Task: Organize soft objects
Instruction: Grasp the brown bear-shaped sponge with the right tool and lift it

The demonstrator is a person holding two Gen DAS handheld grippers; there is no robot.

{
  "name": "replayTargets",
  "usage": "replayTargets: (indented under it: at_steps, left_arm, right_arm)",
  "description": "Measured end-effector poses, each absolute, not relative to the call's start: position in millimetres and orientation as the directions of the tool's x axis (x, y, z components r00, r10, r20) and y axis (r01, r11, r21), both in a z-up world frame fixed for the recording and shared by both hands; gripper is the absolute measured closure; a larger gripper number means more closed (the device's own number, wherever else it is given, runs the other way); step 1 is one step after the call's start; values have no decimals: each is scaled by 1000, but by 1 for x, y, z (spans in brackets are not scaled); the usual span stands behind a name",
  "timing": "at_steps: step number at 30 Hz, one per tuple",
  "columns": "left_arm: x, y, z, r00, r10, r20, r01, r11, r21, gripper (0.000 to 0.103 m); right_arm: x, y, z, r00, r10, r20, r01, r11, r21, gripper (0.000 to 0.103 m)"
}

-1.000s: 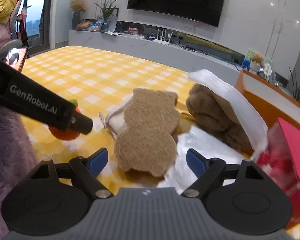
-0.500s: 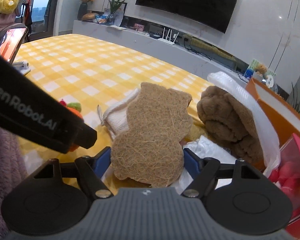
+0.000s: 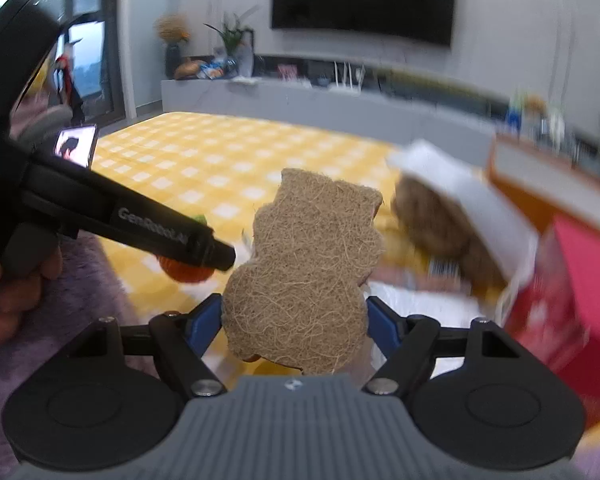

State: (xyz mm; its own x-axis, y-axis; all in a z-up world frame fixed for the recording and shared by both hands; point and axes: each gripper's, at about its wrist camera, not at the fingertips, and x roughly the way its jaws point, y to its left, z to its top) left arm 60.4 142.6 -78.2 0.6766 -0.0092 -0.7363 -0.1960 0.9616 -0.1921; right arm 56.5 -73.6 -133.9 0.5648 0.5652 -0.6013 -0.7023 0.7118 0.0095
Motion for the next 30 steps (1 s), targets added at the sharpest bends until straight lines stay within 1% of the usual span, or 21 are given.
replayTargets:
  at_steps: [5,7,14,21,28,29,30]
  left_arm:
    - [48,132,-77,675,-26,-737,-171,967,-191,42]
    - [44,129,-76,678,-25,-735,-166,968,-187,42]
    - [37,126,-75,687,-28,-726,-157,970,-185,42]
    - [38,123,-77,681,-17,-732,-154,974,-165,42]
    - [41,121,-80,670,-3,-743,-153,978,-143,42]
    - [41,121,-80,669,-3,-743,-154,978,-142,42]
    - [41,121,-80,670,-3,-743,-154,978,-143,42]
  right_arm:
    - [48,-89,-142,455,566,-687,-704,701,111,28]
    - [50,-93,-150,396,568,-721,-686,705,179,27]
    - [66,-111,-174,252,617,-745,-562,720,407,26]
    - [50,-109,-158,338,608,-719,-604,726,330,26]
    - [46,-95,-158,361,592,-720,-637,721,274,27]
    - [46,-92,-158,364,586,-724,-644,720,259,38]
    - [47,-89,-160,359,586,-726,-651,715,256,44]
